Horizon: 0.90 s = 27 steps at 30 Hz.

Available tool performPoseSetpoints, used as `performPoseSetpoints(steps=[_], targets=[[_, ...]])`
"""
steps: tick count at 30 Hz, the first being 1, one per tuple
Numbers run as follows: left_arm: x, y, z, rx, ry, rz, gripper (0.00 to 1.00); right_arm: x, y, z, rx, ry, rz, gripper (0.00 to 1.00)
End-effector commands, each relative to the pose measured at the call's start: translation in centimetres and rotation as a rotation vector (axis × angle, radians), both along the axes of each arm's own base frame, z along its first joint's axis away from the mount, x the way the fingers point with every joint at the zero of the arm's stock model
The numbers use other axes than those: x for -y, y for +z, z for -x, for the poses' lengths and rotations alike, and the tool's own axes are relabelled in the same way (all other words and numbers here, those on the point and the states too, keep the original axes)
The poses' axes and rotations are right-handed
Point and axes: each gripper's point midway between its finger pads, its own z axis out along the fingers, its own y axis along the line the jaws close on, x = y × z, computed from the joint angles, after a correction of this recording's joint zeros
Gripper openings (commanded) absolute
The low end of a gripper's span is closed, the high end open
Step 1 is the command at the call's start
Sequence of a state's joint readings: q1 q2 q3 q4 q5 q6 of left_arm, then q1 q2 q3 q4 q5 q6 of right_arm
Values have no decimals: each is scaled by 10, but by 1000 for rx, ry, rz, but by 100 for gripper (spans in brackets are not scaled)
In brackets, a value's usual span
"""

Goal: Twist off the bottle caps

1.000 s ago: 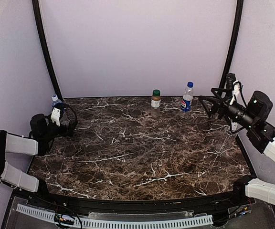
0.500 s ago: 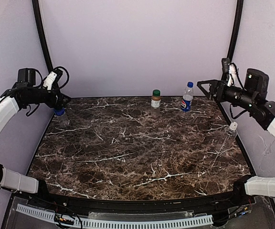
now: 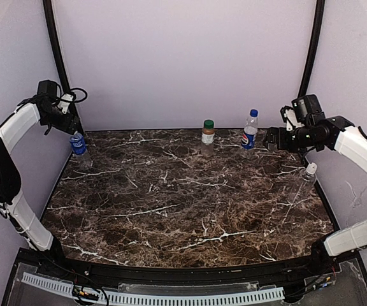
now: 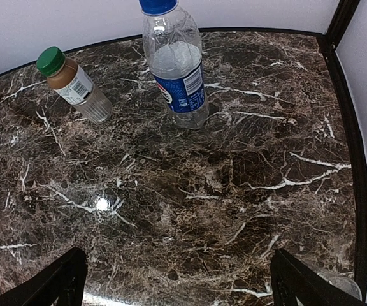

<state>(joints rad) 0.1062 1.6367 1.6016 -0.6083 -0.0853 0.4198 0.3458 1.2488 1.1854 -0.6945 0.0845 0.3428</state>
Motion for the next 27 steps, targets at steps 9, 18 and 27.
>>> performPoseSetpoints(steps=[9, 18, 27], targets=[[5, -42, -17, -78, -6, 203, 73, -2, 12, 8, 43, -1, -19, 99], [19, -45, -20, -70, -78, 254, 35, 1, 16, 10, 57, -7, -11, 99], [64, -28, 16, -141, -240, 405, 1, -4, 22, 15, 65, 24, -38, 99]])
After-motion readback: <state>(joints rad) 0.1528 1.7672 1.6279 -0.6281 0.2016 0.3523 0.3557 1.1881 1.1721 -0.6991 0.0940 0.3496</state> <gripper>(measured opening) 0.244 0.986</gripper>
